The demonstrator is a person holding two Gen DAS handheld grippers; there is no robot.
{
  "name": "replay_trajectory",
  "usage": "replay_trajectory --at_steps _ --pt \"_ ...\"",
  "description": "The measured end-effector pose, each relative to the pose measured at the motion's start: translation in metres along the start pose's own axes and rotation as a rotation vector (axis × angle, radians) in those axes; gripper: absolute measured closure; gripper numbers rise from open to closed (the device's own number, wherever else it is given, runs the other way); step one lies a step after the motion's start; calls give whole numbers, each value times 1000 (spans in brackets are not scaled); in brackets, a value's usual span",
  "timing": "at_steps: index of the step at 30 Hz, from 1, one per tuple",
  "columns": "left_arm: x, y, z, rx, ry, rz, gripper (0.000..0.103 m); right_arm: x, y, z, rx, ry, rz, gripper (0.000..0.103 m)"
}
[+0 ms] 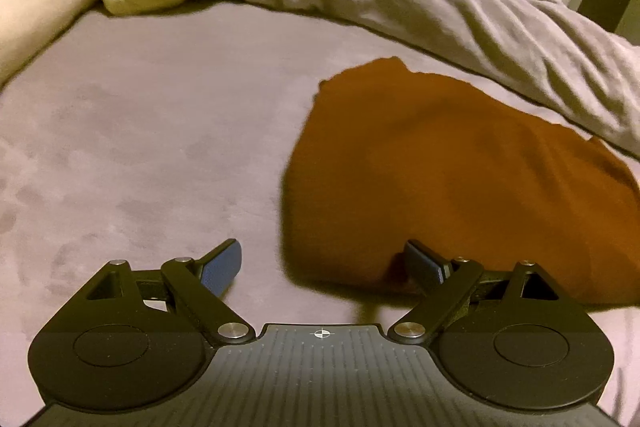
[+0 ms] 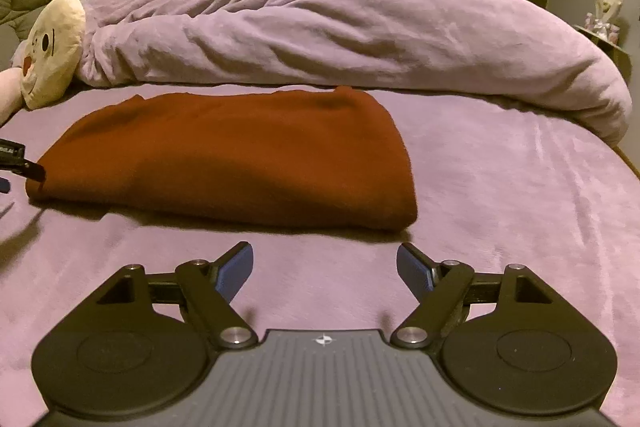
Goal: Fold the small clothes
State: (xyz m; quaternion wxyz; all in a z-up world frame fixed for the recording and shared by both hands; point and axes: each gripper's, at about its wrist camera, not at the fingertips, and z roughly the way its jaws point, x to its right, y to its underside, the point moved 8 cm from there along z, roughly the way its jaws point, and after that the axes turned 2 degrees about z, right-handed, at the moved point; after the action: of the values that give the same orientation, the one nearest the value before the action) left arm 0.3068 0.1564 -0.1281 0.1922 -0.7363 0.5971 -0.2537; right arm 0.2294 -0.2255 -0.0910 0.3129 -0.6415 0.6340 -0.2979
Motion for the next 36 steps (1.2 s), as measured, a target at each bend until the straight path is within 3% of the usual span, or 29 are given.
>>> replay_trajectory --at_steps 8,10,17,22,24,25,29,31,33,35,36 --pt "4 -2 19 -46 160 -102 16 -13 0 11 -11 -24 -16 21" --pt "5 -6 24 -47 183 -108 24 -17 -1 15 -13 -34 -22 21" --pt "2 -21 42 -46 214 -143 36 -34 -9 22 3 -70 -47 21" --pt "4 -31 49 -52 256 -151 57 -47 -16 30 13 -91 -74 21" --pt "5 -34 50 -52 274 -149 63 -52 -20 34 19 -97 -82 27" --pt "4 -34 50 -55 287 -152 64 -53 -21 35 21 -102 -80 36" --pt "1 -34 55 -56 320 -175 59 -58 -28 43 19 -131 -61 64" --pt "3 -33 58 -59 330 -165 51 -64 -33 49 19 -144 -62 66" --pt "7 -35 59 -60 340 -155 49 -72 -38 54 30 -153 -74 70" --pt "9 -37 61 -64 332 -140 52 -83 -46 60 47 -168 -91 74" --pt "10 -38 61 -64 325 -129 59 -88 -50 62 55 -173 -94 76"
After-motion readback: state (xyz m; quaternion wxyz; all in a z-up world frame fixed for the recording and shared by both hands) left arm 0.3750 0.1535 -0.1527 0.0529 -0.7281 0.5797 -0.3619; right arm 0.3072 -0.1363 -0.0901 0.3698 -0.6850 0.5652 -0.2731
